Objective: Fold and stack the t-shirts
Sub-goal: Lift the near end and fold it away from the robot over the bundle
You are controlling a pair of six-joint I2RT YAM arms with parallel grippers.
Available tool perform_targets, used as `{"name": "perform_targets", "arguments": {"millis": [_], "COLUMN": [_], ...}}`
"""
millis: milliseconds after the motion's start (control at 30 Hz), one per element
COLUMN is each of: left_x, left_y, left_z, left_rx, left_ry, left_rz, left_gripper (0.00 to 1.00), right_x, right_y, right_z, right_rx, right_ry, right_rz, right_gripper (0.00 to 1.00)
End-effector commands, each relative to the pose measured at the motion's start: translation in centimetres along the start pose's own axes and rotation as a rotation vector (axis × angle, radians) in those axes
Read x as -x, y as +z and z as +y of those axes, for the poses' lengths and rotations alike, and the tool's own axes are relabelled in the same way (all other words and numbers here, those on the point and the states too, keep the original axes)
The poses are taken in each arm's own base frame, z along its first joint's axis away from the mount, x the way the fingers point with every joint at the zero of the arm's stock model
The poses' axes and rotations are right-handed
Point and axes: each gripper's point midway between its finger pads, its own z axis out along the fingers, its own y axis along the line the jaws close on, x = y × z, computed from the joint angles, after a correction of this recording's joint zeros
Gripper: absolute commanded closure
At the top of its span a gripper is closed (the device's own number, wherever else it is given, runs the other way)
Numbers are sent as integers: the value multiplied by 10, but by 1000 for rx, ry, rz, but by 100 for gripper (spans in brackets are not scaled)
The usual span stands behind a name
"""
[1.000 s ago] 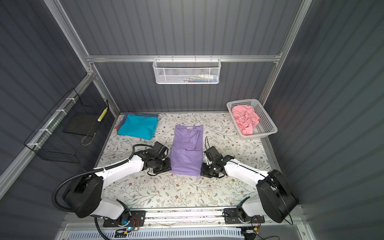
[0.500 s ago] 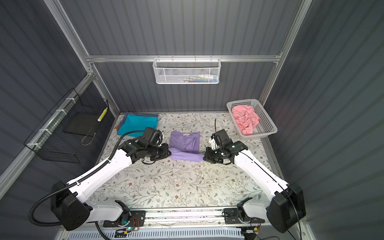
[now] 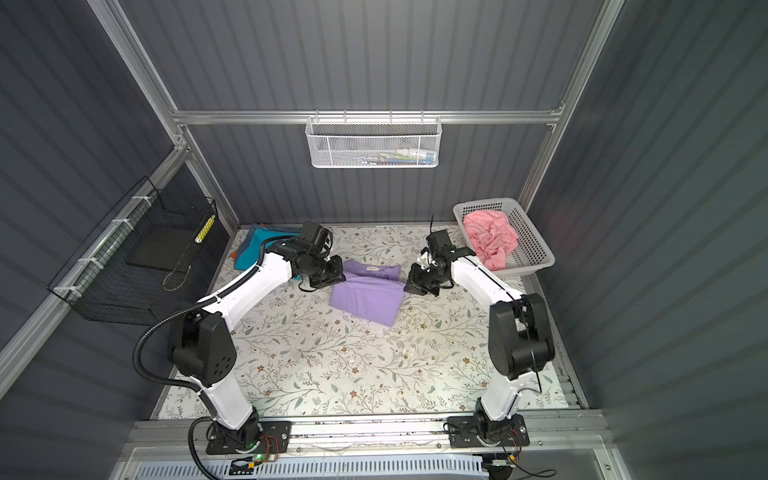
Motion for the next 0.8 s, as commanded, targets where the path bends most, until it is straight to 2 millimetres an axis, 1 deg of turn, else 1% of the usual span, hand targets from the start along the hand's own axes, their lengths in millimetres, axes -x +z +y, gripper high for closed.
{"name": "perform_targets", "arguments": {"millis": [0,67,133,167,200,267,367,467,500,533,600,667,733,767], "left_x": [17,25,34,38,41,50,66,85,92,98,113,130,147,154], "left_y": [13,28,45,53,61,75,90,99,99,99,93,78,54,43], "left_z": [4,12,24,30,32,41,48,50,50,49,48,46,43,43], "left_rx": [-28,-30,-28,-22,-50,-67,-103,-137,-159,-182,-212,-231,-245,-247], "left_ry": [10,-6,-28,-40,-57,-83,-113,-131,-140,-153,-167,-170,-167,-164], "left_rz": [28,49,65,67,85,94,90,69,61,53,23,-20,-76,-104], "left_gripper": [92,91,91,91,90,88,78,64,57,49,42,37,30,28], "right_x": [24,41,58,64,70,82,97,114,121,128,143,156,168,172], "right_y": [9,16,25,30,38,50,67,77,78,78,72,58,36,26], "right_z": [-6,-12,-18,-21,-27,-33,-39,-38,-34,-32,-29,-27,-21,-19], "right_rx": [0,-2,9,9,4,10,26,79,109,131,154,164,169,165], "right_ry": [10,31,53,63,72,88,110,121,117,120,123,127,116,108], "right_rz": [0,-2,6,9,13,18,14,4,-6,-20,-60,-102,-165,-193], "right_gripper": [100,100,100,100,100,97,89,73,67,64,60,57,57,56]}}
